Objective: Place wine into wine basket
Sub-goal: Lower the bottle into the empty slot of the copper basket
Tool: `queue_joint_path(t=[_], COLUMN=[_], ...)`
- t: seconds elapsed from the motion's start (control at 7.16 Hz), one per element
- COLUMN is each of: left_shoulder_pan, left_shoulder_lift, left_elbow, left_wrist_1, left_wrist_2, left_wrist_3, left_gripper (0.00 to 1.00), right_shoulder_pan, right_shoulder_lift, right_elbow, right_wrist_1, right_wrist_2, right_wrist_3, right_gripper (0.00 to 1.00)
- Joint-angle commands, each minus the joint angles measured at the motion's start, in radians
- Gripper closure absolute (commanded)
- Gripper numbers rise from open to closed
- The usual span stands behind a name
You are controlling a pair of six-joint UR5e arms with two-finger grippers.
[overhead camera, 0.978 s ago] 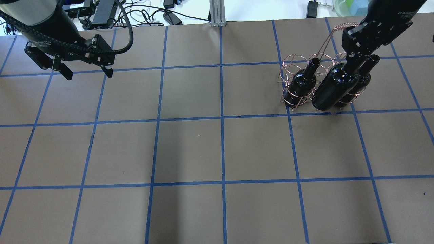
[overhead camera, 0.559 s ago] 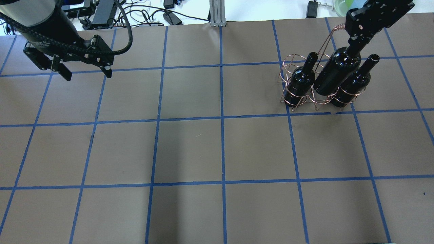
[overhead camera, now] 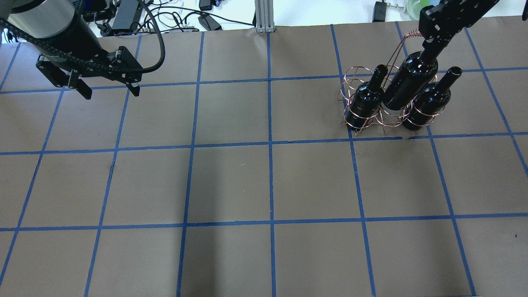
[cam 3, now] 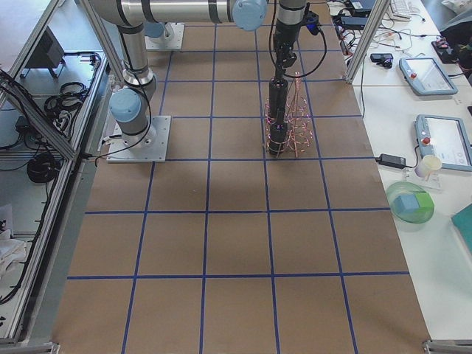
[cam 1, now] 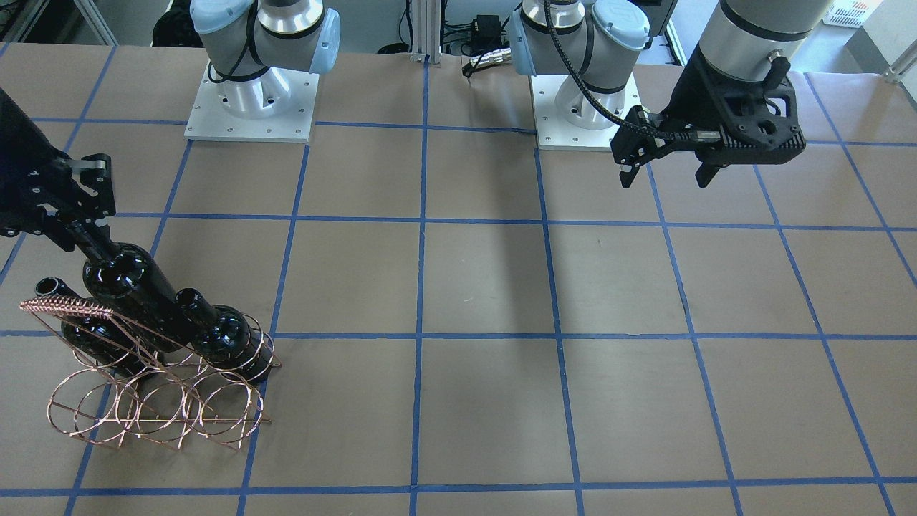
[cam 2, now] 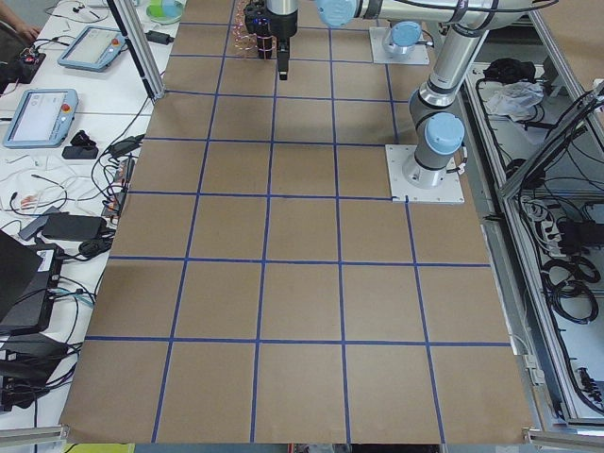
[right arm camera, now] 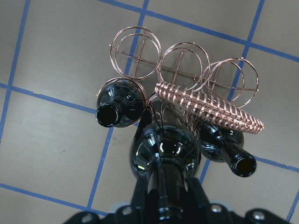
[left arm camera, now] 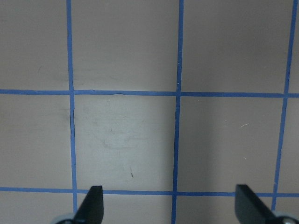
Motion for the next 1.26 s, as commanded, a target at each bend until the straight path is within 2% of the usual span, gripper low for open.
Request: queue_joint_path(t=[0.0, 1.12], left_shoulder_pan=[0.000, 0.005], left_shoulder_lift=[0.000, -0.001], left_elbow=[-0.005, -0.020], left_wrist_1=[0.009, 0.012], left_wrist_2=[0.000, 0.028], left_wrist_3=[-0.001, -0.001], left_gripper=[0.00, 0.00], right_shoulder_pan=[-0.003, -0.004], right_shoulder_lift=[0.015, 0.038], right_elbow=[0.000, 0.012], right_wrist_1=[-0.018, -0.053], right_wrist_2=[-0.002, -0.017], right_wrist_3=[-0.005, -0.034], right_gripper=[1.00, 1.00])
